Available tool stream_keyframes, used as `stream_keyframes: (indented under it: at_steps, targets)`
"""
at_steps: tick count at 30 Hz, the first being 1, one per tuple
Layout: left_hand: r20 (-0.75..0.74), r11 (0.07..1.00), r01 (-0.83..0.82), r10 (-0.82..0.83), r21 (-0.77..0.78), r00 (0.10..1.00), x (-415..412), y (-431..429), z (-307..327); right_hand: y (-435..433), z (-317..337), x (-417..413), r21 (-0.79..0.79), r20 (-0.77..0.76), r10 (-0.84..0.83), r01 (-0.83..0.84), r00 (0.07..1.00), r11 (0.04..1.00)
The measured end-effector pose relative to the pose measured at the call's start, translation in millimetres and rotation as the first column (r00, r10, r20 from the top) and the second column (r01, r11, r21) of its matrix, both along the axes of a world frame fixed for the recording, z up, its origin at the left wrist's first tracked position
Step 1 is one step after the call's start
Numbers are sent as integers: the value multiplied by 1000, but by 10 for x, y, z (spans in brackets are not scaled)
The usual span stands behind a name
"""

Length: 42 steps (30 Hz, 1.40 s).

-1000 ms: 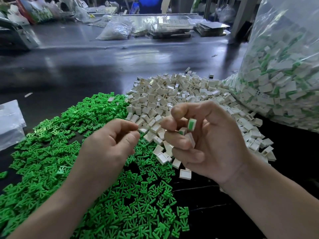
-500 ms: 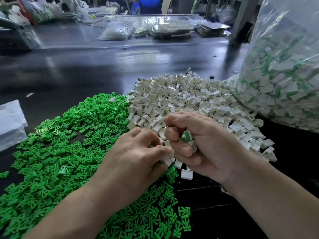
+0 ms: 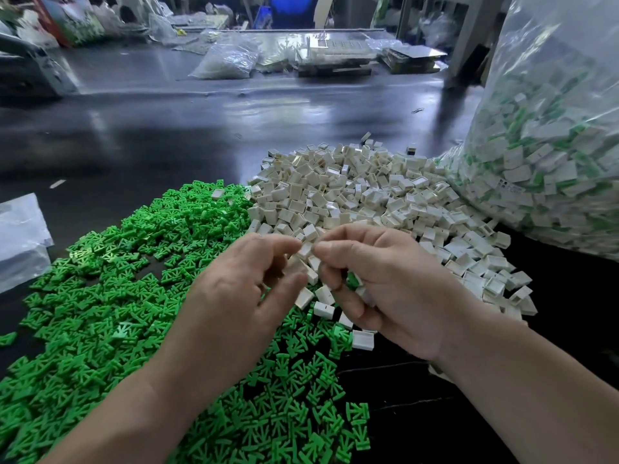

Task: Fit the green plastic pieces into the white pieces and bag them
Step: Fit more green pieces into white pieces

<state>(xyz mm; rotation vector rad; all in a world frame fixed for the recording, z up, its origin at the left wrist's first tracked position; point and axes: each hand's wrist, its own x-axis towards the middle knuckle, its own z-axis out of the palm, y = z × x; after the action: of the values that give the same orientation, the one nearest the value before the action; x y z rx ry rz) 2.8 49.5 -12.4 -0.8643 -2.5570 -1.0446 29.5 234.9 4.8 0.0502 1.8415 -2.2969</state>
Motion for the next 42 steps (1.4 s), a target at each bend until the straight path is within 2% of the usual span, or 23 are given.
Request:
stream_keyframes:
  at_steps: [2, 8, 13, 17, 19, 21, 24, 26, 30, 39, 42]
  targets:
    - [23, 997, 14, -16, 72, 1000, 13, -7, 30, -37, -4, 24, 60, 17, 16, -17, 1000, 998]
    - [89, 980, -15, -3, 201, 996, 88, 6, 84, -53, 34, 43, 44, 89, 62, -66, 994, 997]
    - [-22, 991, 43, -41, 128, 999, 104, 13, 124, -78, 46, 66, 32, 87, 213, -216, 973, 976]
    - [-48, 990, 79, -74, 114, 996, 95, 0, 150, -66, 17, 56, -59, 95, 227, -222, 969, 973]
    - [14, 998, 28, -29, 48, 999, 55, -76, 170, -18, 33, 30, -144, 60, 216, -205, 975, 968]
    - [65, 991, -15, 24, -133, 998, -5, -204, 185, 42, 46, -5, -241, 32, 167, -155, 985, 958]
    - [109, 877, 25, 31, -480, 994, -45, -317, 178, 94, 38, -42, -302, 37, 74, -59, 997, 952]
    - [160, 828, 61, 35, -557, 986, -40, -330, 167, 90, 30, -49, -295, 51, 40, -24, 998, 955]
    - [178, 794, 100, 11, -599, 984, -49, -274, 146, 48, -3, -28, -203, 69, 24, -9, 997, 979]
    - [17, 849, 80, -83, -522, 996, 0, -111, 53, 13, -24, -13, -137, 70, 16, -6, 997, 991]
    - [19, 850, 100, -106, -517, 994, 10, -95, 46, 19, -29, -18, -139, 67, 20, -11, 998, 990]
